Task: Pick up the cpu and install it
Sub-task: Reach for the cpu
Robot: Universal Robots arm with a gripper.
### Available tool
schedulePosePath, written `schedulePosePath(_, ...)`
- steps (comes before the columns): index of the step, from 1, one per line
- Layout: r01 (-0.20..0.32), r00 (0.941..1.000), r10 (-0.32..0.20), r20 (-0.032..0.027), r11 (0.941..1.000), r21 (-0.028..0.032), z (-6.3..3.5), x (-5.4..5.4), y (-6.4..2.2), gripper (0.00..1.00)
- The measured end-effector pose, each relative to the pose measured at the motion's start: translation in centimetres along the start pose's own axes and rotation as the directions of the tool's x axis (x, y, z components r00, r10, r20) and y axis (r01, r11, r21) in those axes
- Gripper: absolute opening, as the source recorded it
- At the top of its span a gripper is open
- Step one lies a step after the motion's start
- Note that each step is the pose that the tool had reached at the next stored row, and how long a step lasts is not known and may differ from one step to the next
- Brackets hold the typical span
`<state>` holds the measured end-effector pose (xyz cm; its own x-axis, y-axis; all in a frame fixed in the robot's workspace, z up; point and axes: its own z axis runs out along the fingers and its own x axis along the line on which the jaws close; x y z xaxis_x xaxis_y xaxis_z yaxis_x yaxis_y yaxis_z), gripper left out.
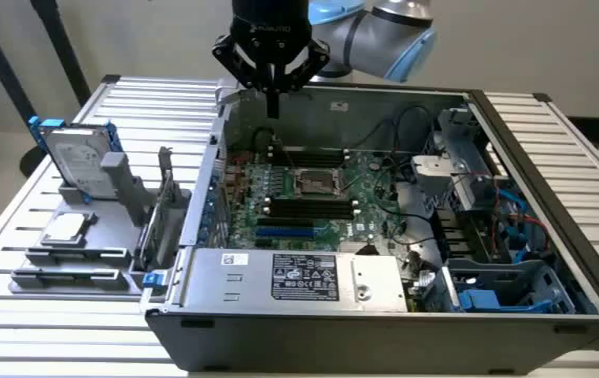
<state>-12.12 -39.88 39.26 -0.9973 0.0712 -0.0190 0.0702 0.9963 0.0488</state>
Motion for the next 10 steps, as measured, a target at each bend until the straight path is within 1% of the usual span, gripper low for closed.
schedulePosePath(10, 0.000, 1.0000, 0.000, 0.0000, 1.0000, 0.0000, 0.00, 0.00, 0.00, 0.11)
